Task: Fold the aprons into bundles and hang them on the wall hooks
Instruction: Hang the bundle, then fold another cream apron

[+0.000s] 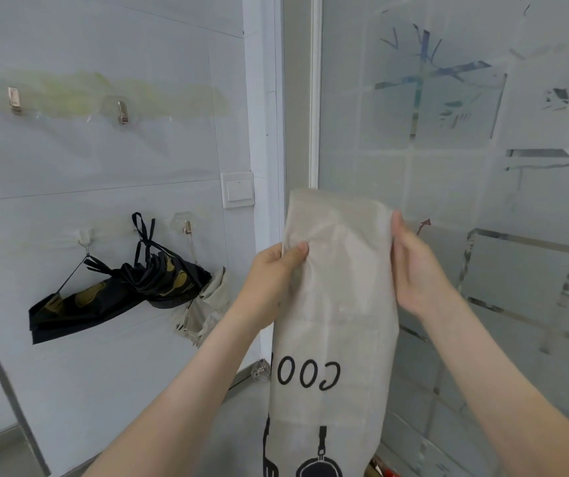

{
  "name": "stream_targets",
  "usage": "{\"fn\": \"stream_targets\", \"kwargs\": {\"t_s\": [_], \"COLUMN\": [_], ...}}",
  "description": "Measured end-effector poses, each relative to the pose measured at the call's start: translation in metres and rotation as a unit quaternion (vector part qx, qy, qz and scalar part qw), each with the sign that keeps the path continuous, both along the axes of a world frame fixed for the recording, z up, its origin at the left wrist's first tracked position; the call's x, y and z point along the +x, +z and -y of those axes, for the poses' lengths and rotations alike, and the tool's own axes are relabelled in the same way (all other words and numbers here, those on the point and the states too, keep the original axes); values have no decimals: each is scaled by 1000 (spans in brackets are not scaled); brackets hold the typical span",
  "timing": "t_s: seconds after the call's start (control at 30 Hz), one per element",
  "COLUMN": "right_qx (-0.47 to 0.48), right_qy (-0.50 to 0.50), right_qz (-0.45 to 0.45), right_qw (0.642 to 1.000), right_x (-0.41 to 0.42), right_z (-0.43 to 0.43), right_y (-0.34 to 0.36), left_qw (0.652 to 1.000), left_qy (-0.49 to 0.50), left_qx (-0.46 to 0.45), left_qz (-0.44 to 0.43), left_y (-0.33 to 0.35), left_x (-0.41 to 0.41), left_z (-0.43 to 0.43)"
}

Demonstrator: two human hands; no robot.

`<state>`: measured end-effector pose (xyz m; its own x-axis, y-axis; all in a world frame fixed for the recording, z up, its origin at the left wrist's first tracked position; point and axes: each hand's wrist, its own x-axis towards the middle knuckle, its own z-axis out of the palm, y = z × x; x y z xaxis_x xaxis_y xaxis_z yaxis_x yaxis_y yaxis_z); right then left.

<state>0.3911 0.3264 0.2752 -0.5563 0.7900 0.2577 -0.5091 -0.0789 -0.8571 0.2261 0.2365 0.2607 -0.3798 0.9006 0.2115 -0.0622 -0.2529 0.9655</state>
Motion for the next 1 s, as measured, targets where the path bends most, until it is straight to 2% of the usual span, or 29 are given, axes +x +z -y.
{"fn": "stream_targets", "kwargs": {"t_s": [0.13,0.23,0.3,0.4,0.5,0.57,0.67,0.8,0.9,1.0], "right_qx": [-7,-6,-6,-9,-8,-14,-43,-61,-60,-27], "right_qy": [97,118,91,27,-39,-70,-55,-31,-18,37], "right_qz": [109,164,160,120,101,102,94,107,113,117], "right_qw": [989,979,983,992,994,992,993,992,992,992], "right_x": [4,3,0,-8,-19,-27,-32,-31,-27,-23], "right_z": [1,2,5,5,0,-6,-10,-13,-14,-11], "right_y": [-48,-73,-74,-69,-65,-62,-62,-77,-86,-91], "left_qw": [999,994,990,987,988,987,992,992,993,992], "left_qy": [47,100,105,-6,-104,-85,-14,29,42,70], "left_qx": [-2,-43,-61,-63,-112,-133,-124,-88,-76,-66], "left_qz": [13,32,78,147,35,-18,16,80,77,79], "left_y": [16,19,15,1,-31,-47,-59,-58,-57,-60], "left_x": [-7,-18,-24,-32,-32,-30,-32,-29,-28,-30], "left_z": [-4,-9,-8,1,11,11,4,-1,-2,-1]}}
